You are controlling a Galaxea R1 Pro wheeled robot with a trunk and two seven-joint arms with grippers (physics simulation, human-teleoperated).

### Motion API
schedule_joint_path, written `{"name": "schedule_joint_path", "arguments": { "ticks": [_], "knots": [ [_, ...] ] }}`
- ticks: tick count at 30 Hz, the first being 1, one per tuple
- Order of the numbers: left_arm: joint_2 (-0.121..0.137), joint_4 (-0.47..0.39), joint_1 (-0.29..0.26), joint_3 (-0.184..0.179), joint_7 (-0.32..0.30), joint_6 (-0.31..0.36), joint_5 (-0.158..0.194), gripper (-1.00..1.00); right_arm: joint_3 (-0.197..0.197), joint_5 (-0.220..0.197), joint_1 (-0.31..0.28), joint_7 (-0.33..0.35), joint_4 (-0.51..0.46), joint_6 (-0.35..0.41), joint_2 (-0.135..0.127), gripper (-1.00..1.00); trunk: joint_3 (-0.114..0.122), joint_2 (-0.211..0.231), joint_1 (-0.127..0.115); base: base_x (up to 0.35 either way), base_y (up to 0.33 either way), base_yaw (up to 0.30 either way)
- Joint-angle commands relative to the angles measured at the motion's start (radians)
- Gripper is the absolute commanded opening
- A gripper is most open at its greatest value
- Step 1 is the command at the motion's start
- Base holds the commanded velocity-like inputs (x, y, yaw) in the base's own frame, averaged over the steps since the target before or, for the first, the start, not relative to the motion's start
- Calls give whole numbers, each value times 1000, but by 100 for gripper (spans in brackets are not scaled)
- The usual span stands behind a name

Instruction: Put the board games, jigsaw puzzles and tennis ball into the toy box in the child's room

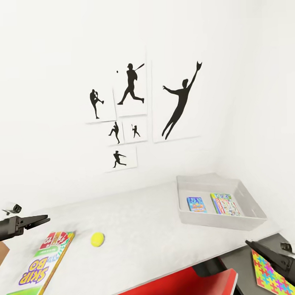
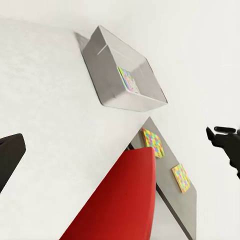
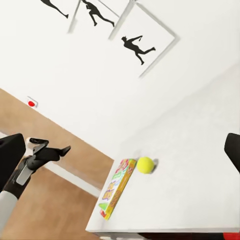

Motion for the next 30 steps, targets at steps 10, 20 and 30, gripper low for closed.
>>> {"name": "schedule_joint_path", "arguments": {
  "ticks": [10, 20, 30],
  "knots": [
    [0, 0, -1, 0, -4, 11, 0, 100, 0, 14, 38, 32, 0, -88, 85, 100, -1, -2, 1, 0, 0, 0],
    [0, 0, -1, 0, -4, 10, 0, 100, 6, 140, 42, 49, 1, -99, 138, 100, -1, -2, 1, 0, 0, 0],
    [-6, 0, -1, 0, -4, 10, 0, 100, -23, 187, 42, 182, -3, -91, 148, 100, -1, -2, 1, 0, 0, 0]
  ]
}}
